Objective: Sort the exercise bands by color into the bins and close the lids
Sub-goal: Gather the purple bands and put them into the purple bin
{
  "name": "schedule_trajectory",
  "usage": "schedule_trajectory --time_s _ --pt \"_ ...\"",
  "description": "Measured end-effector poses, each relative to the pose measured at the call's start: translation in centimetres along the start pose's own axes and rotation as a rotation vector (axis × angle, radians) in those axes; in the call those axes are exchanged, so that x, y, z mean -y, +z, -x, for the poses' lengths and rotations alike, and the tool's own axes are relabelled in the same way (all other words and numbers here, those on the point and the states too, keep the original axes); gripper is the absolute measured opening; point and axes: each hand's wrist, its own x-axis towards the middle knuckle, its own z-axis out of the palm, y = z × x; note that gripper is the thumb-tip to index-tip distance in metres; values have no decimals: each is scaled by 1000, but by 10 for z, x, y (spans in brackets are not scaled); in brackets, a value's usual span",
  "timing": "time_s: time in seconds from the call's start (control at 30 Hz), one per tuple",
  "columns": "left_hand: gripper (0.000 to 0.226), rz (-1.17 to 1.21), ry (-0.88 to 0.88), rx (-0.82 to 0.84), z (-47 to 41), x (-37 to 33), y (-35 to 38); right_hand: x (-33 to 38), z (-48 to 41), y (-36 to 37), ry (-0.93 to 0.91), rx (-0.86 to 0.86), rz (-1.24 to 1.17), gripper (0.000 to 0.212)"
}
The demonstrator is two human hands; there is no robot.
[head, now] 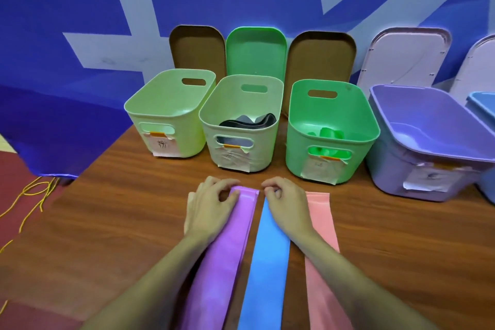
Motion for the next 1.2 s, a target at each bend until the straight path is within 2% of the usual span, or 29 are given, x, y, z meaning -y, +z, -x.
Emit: schedule_trajectory --time_s 0.03,0.17,0.33,0.47,0.63,0.8,0.87,1.03,1.2 --pt "20 8 1 -9 -1 0 0 -3 2 4 -17 -30 9 21" --pt "19 41 39 -28 0 3 -1 -6 4 11 -105 42 105 24" --pt "16 220 72 -69 2 6 1 -8 5 11 -133 57 128 28" --pt "38 312 45 -91 5 4 0 -8 5 11 -128 83 152 27" --pt "15 319 41 -59 8 5 -1 -6 6 11 -110 73 120 21" --pt "15 351 58 -37 8 6 -1 -5 3 9 -66 51 24 21" --pt "21 349 79 -25 7 7 -1 -4 2 9 -76 45 14 21" --pt "22 339 36 -26 4 8 -1 -7 -1 10 -71 46 -25 12" --pt "19 657 -66 54 7 5 -15 -7 -4 7 -49 57 -20 12"
